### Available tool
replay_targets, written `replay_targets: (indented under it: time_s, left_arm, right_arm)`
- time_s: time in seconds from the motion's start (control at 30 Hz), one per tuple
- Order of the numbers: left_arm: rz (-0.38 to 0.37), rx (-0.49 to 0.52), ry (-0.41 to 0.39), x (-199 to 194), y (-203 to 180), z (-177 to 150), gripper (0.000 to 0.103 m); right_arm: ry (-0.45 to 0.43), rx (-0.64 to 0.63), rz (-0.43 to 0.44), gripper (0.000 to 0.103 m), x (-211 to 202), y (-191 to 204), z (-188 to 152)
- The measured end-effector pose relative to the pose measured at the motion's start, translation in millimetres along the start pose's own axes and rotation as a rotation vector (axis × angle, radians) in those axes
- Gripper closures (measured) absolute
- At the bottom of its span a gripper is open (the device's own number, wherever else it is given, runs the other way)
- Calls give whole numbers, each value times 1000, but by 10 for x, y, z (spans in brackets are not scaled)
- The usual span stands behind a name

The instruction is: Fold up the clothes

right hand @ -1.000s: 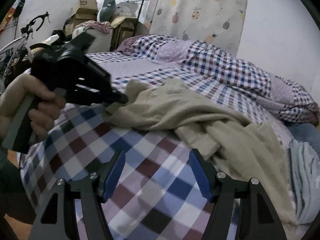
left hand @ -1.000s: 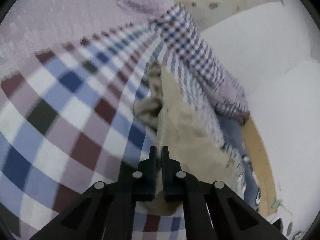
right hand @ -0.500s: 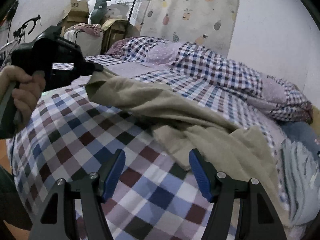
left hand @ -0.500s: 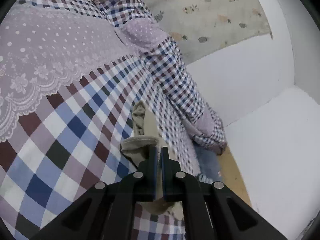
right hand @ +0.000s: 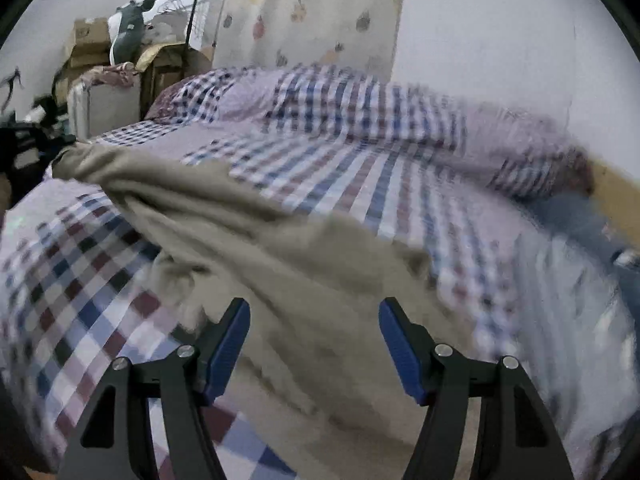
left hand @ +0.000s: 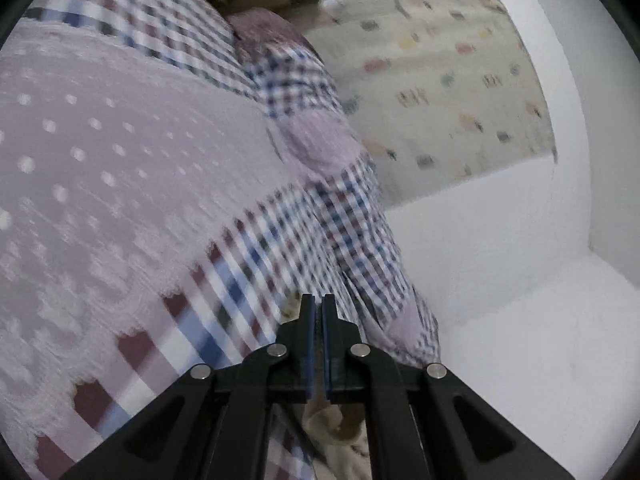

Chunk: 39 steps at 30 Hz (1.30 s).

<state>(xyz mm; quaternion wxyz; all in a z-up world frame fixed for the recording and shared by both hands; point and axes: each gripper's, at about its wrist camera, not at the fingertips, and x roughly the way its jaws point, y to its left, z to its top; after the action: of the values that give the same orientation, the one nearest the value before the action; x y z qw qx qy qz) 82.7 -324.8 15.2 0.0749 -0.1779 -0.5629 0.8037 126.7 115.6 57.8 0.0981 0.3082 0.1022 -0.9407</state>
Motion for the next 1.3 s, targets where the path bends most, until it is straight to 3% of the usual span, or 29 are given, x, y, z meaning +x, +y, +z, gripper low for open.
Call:
replay_targets:
  time_s: [0.1, 0.13, 0.17, 0.2, 0.27, 0.33, 0.47, 0.53, 0.6, 0.67, 0.7, 0.77, 0.83, 0.9, 0.93, 1.07, 1.13, 1.23, 1.3]
  left_arm:
    - [16, -28, -123, -155, 118, 153, 103]
    - [4, -51, -154, -230, 171, 224, 103]
    - [-10, -75, -184, -305, 225, 296, 103]
    - [-19, -100, -208, -387, 293, 376, 103]
    - [-30, -112, -196, -386, 357, 426, 103]
    - [-30, -106, -158, -339, 386, 431, 103]
    - [-34, -57, -76, -268, 294, 349, 103]
    - [-54, -43, -32, -149, 199, 284, 103]
    - [-66, -24, 31, -34, 131, 211, 103]
    - [-60, -1, 84, 83, 68, 156, 103]
    - [-48, 23, 114, 146, 30, 116, 103]
    - [-31, 50, 146, 133, -21, 45, 97]
    - [-43, 58, 191, 172, -48, -4, 80]
    - [-66, 63, 247, 223, -84, -63, 46]
    - [-78, 66, 276, 249, -102, -92, 41]
    - [-96, 149, 413, 367, -275, -271, 30]
    - [-83, 202, 495, 446, -350, -419, 30]
    - [-110, 173, 632, 546, -394, -637, 30]
    - [-123, 114, 670, 523, -392, -716, 30]
  right_arm:
    - [53, -19, 18, 34, 116, -3, -66]
    - [70, -28, 23, 42, 153, 1, -86]
    - [83, -50, 22, 59, 179, 37, -95]
    - [93, -75, 14, 67, 194, 75, -98]
    - [109, -109, 15, 89, 163, 141, -121]
    - [120, -132, 31, 94, 88, 199, -154]
    - [122, -109, 152, 91, -75, 138, -174]
    - [93, -41, 170, 91, -120, 17, -139]
    - [58, 33, 170, 81, -152, -61, -84]
    - [20, 110, 164, 48, -169, -177, -19]
    - [2, 146, 158, 45, -172, -236, 11]
    - [-12, 192, 145, 44, -117, -372, 103]
    - [-13, 223, 129, 44, -39, -496, 204]
    - [15, 248, 106, 44, 119, -648, 327]
    - [30, 254, 101, 44, 182, -702, 372]
    - [122, 295, 113, 44, 575, -929, 531]
    - [162, 310, 118, 44, 749, -986, 572]
    - [194, 334, 146, 44, 930, -1027, 588]
    - [195, 335, 153, 48, 965, -1011, 598]
